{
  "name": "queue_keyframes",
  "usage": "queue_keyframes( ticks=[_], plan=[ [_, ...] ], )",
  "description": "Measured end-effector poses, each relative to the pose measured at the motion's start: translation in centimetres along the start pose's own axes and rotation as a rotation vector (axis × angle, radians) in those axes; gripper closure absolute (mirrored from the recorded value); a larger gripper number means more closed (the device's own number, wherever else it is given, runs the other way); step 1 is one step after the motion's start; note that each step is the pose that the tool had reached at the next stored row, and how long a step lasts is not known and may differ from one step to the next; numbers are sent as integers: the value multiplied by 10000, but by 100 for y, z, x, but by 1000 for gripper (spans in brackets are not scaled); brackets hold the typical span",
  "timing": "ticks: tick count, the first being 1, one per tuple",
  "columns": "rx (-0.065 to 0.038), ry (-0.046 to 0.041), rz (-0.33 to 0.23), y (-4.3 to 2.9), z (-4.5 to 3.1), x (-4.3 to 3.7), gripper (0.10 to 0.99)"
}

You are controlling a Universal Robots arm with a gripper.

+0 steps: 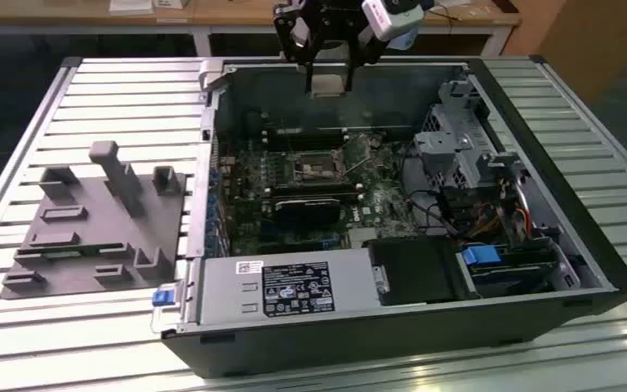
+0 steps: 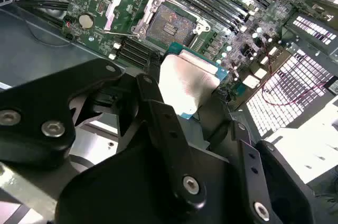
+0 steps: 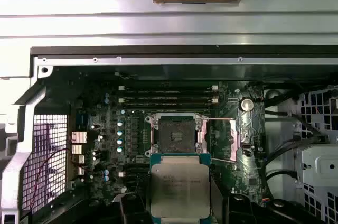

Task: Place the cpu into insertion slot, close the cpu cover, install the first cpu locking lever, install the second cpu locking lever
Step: 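Place the cpu into insertion slot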

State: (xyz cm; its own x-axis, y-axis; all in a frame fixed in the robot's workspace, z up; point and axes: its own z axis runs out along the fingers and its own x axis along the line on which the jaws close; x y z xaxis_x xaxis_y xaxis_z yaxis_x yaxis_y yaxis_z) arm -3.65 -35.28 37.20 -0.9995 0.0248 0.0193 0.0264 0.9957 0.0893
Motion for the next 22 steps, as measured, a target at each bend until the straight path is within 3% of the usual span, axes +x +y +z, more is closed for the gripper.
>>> queue_keyframes(
  ticks=[11, 22],
  plan=[
    [-1, 0, 0, 0, 4, 0, 549],
    [24, -1, 0, -10, 112, -2, 549]
  ],
)
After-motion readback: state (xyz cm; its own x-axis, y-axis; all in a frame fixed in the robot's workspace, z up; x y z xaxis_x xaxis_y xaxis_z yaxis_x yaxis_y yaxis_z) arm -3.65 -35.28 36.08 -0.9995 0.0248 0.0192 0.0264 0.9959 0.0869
